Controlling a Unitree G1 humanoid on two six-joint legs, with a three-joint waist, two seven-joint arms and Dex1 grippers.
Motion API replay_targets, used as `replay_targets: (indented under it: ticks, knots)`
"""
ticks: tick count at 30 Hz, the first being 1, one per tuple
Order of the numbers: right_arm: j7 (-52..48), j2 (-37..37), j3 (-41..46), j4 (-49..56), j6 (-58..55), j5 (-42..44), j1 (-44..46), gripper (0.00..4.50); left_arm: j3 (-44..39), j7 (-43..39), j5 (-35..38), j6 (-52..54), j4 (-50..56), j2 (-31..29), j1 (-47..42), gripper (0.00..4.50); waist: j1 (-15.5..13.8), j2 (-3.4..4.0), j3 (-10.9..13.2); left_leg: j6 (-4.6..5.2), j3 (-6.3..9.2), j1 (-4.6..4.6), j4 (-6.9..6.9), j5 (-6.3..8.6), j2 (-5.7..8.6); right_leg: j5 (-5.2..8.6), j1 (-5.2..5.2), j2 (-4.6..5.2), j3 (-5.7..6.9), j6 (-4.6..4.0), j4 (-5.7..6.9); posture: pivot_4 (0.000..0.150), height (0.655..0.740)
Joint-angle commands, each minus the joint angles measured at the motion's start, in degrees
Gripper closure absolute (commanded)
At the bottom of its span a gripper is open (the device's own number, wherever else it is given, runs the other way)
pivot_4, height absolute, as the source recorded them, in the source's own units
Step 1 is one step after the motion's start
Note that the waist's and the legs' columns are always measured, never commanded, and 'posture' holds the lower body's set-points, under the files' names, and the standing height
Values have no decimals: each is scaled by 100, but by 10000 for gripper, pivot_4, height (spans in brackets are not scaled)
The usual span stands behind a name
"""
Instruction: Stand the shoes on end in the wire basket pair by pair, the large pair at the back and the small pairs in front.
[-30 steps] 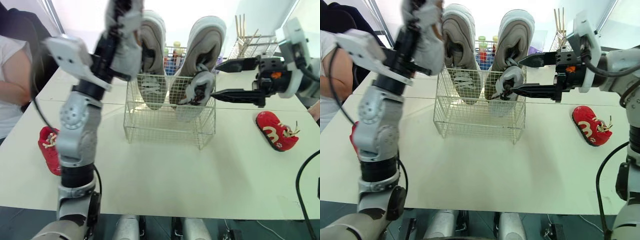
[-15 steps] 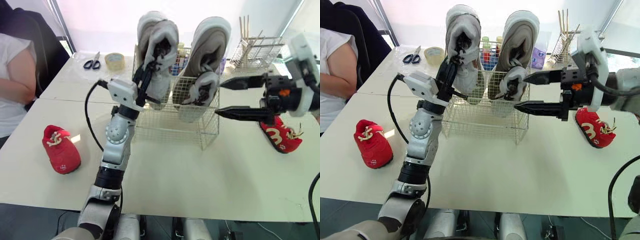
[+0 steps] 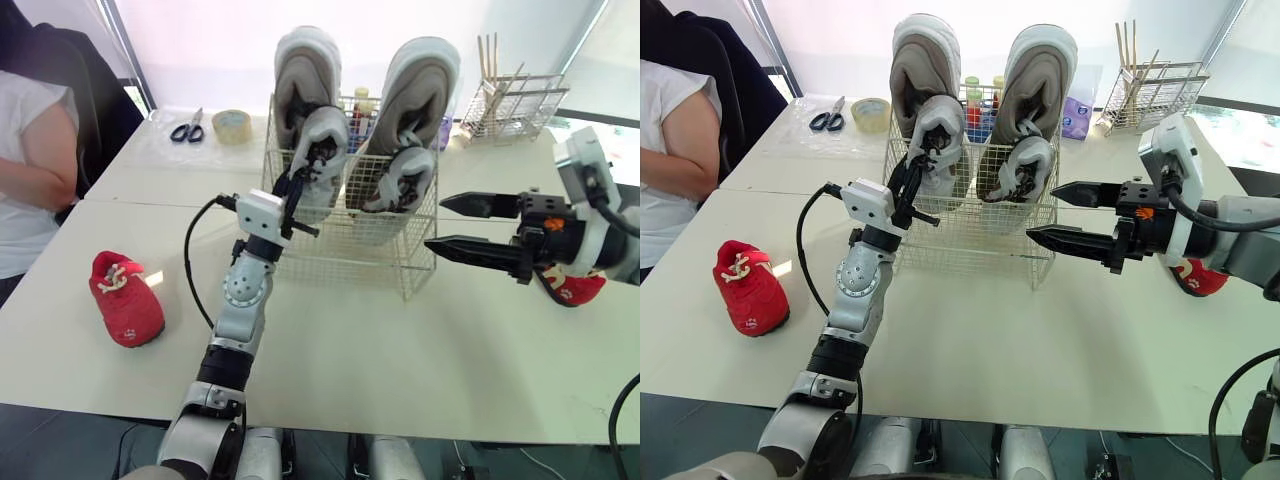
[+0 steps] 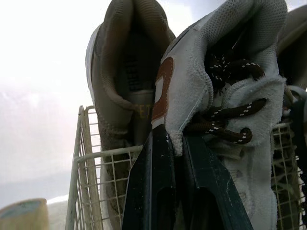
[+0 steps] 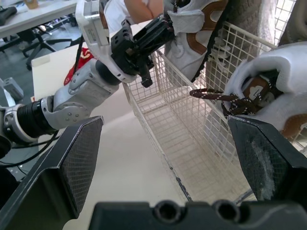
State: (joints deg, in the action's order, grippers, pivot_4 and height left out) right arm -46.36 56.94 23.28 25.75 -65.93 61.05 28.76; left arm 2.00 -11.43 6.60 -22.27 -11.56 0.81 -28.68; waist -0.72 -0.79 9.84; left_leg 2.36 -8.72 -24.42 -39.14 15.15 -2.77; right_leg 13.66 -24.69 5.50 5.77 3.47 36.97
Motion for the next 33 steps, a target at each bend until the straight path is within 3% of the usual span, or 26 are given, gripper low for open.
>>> replay_targets:
  ticks: [1, 2, 5, 9, 13, 20, 33]
  knots:
    - [7, -16, -50, 57, 266, -26, 6, 0, -46, -76, 482, 822, 507, 66, 369, 44501, 8, 0, 0, 0, 1, 0, 0, 0, 0, 0, 0, -1, 0, 0, 0, 1500, 7352]
    - [0, -30, -102, 40, 321, -48, 5, 0, -24, -93, 538, 969, 692, 67, 464, 44501, 15, 1, -1, 0, 2, 0, 0, 0, -1, 0, 0, -3, 0, 1, 0, 1500, 7352]
    - [-33, -64, -251, -39, 496, -117, 9, 0, -56, -34, 659, 1314, 1114, 67, 712, 35238, 39, 2, -1, 0, 3, 0, 1, 0, -3, 0, -1, -8, 0, 2, 0, 1500, 7352]
    - [-115, -113, -456, -161, 700, -232, 54, 0, -103, -44, 781, 1727, 1637, -44, 922, 15994, 64, 4, -2, 3, 3, 0, 5, 2, -4, 1, -3, -12, 0, 6, -1, 1500, 7352]
    - [-203, -187, -664, -293, 890, -355, 129, 0, -61, -60, 926, 2264, 2349, -167, 1246, 15994, 174, 6, -3, 3, 3, 0, 11, 3, -8, 2, -5, -17, -1, 7, -1, 1500, 7352]
    - [-444, -211, -974, -604, 1169, -642, 312, 0, -232, 92, 1332, 3180, 3330, -303, 1601, 15994, 125, 7, -3, 2, 8, -1, 7, 2, -8, 11, -6, -18, -2, -11, -1, 1500, 7352]
    - [-750, -288, -1307, -976, 1446, -1023, 566, 0, -422, -450, 2331, 4595, 4488, -1278, 1699, 15994, 129, 7, -1, 2, 7, -11, 10, 4, -4, 13, -4, -11, -2, -14, -29, 1500, 7352]
